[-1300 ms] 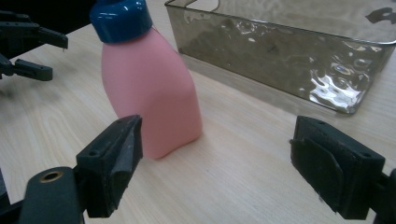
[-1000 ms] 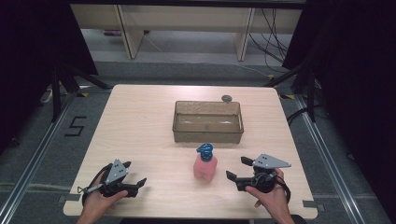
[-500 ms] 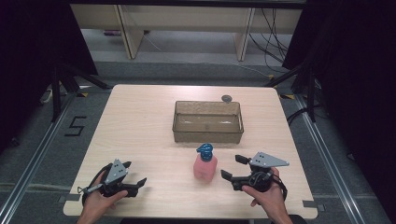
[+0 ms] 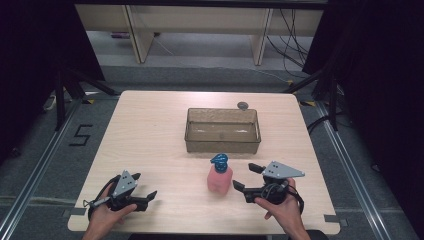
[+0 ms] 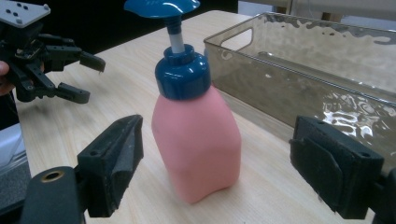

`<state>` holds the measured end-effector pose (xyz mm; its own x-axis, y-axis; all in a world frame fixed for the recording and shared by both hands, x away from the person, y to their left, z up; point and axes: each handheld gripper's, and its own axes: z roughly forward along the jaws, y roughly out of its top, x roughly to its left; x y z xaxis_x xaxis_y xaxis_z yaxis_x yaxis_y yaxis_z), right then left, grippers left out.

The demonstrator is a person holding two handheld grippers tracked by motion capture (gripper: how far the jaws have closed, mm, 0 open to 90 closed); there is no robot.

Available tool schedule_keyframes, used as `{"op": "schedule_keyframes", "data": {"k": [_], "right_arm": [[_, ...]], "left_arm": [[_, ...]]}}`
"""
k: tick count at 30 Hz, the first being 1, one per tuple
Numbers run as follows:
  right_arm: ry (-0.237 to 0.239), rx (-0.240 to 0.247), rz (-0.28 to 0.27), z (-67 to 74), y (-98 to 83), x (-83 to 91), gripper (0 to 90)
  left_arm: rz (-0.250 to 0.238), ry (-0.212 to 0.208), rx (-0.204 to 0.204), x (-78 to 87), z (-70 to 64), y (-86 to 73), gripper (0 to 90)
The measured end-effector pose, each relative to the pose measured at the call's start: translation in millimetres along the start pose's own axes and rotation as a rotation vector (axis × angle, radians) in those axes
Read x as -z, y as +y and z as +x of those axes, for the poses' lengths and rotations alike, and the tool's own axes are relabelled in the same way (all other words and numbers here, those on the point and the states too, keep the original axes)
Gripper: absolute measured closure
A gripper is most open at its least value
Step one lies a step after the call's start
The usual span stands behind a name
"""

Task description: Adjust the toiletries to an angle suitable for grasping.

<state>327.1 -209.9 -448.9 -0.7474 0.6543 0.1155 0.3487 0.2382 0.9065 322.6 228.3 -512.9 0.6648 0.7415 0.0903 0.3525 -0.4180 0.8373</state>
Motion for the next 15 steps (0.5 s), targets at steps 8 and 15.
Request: {"op": "schedule_keyframes", "data": {"k": [8, 15], "right_arm": [[0.018, -0.004, 0.005, 5.8, 3.3, -9.1, 18.5], [0.004, 0.056, -0.003, 5.9, 6.2, -15.6, 20.5]], "left_arm": [[0.008, 0.002, -0.010, 0.8, 0.7, 0.0, 14.8], [0.001, 0.004, 0.005, 0.5, 0.4, -0.3, 14.8]]}}
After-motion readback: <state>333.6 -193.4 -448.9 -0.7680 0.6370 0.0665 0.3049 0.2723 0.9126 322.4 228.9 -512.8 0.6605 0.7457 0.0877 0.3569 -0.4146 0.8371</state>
